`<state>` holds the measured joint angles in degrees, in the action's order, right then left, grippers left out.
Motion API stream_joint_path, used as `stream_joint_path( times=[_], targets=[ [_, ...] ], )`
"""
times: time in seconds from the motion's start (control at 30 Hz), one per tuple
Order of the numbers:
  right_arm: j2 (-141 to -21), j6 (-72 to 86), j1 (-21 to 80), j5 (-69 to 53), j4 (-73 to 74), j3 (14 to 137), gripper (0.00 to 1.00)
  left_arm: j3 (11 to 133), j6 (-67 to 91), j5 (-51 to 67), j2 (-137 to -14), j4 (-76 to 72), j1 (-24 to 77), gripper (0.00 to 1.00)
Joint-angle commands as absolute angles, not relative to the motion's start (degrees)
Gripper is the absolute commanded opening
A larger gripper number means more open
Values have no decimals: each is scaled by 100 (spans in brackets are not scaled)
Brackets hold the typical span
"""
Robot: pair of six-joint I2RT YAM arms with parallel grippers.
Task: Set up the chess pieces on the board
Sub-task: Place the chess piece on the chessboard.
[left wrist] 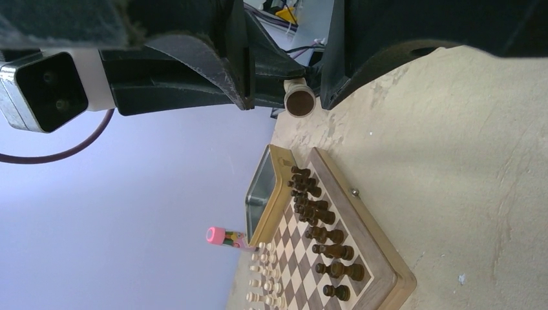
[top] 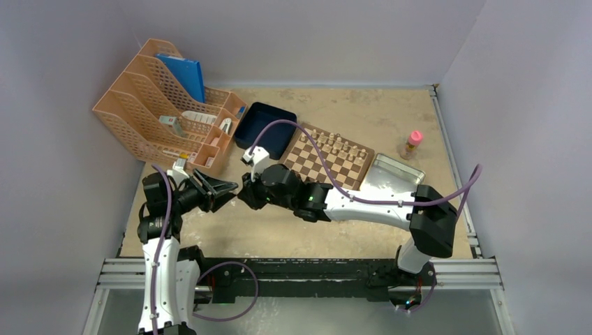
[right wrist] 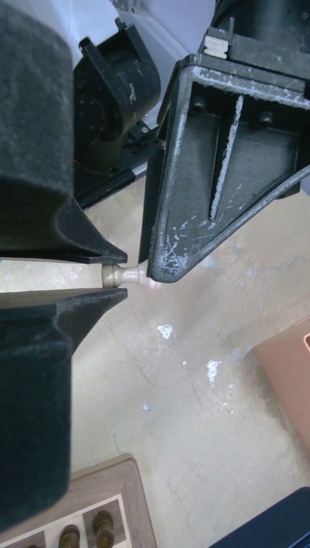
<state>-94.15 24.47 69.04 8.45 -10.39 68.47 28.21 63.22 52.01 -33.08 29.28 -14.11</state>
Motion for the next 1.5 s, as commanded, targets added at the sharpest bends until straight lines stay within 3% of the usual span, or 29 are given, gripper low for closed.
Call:
stream_joint_path(
  times=[0.0,0.63,0.73,1.1,1.3,1.47],
  targets=[
    [-9401,2520,6891,997,-1345,7139,13,2748,6548,5170,-3258,2816,-1389,41],
    [-9353,2411,6896,951,-1546,7054,14,2615,6975,5006,-3186,2550,-1389,27],
    [-9389,2430,6894,980,-1591,7078,15,2576,7135,4985,-3082,2531,-1389,18],
    [-9156,2630,6899,1563,-2688,6679,32,2607,8584,4782,-2734,2667,-1389,2],
    [-8823,2664,6899,1694,-3262,6222,32,2754,9267,4570,-2428,2930,-1389,0],
    [-8376,2693,6899,1590,-3769,5693,42,2829,9581,4388,-2245,3232,-1389,0]
  ],
)
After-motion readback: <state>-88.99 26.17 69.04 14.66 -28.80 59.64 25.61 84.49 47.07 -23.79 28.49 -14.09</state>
